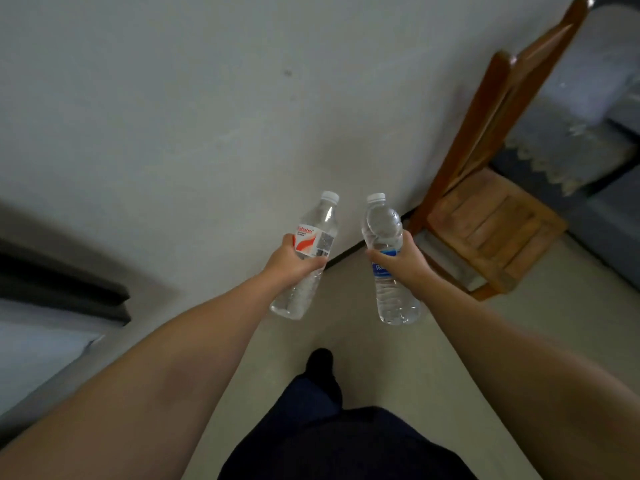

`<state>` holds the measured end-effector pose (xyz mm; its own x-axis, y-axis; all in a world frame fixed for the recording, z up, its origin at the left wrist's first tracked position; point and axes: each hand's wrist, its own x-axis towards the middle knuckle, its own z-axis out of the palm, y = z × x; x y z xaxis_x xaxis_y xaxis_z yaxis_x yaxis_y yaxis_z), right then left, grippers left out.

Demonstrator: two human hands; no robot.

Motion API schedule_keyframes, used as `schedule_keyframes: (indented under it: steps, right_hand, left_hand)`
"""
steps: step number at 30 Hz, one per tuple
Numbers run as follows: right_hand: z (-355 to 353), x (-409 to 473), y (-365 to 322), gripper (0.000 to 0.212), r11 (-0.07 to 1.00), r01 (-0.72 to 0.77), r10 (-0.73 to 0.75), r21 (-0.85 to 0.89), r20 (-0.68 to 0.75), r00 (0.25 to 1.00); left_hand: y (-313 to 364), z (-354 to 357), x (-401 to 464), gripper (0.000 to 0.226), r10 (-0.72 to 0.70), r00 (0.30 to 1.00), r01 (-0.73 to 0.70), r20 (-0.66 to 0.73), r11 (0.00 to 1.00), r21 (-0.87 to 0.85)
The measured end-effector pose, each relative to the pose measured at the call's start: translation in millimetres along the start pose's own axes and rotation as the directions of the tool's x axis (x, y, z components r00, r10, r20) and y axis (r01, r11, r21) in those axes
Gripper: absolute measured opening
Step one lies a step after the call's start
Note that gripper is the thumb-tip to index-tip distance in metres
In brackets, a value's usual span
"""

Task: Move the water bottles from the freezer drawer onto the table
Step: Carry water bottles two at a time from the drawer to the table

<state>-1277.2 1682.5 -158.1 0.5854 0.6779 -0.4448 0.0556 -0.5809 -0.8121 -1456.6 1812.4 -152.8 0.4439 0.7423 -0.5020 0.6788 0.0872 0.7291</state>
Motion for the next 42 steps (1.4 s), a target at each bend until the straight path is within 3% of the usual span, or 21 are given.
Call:
schedule_keyframes:
  steps: [7,13,21,33,42]
  right_hand:
    - [-38.2,15.6,9.3,0.072,0.991,-0.064,0.085,0.12,-0.182,0.98]
    - [-90.2,-5.3,41.9,0.076,0.967,-0.143,0.21,0.209,-0.343,0.915]
    - [-184.7,-48.2,116.6,0.07,0.897,-0.149,0.359,0.416,-0.488,0.795]
    - [-376.9,-85.8,226.5,0.063,0.864,-0.123,0.434,0.489,-0.599,0.673]
    - [-468.9,-118.4,302.5,0.061,0.765,-0.117,0.617,0.633,-0.668,0.416]
  left_hand:
    - [52.8,22.6,63.9,0.058,0.082,0.984,-0.106,0.156,0.983,0.148]
    - [98.9,85.2,80.8,0.064,0.149,0.926,-0.238,0.346,0.943,0.231]
    - [171.3,222.1,68.8,0.06,0.192,0.778,-0.422,0.599,0.865,0.272]
    - [280.1,440.7,19.0,0.068,0.207,0.638,-0.6,0.741,0.737,0.311]
    - [346.0,588.6,-20.5,0.067,0.174,0.498,-0.724,0.849,0.623,0.297]
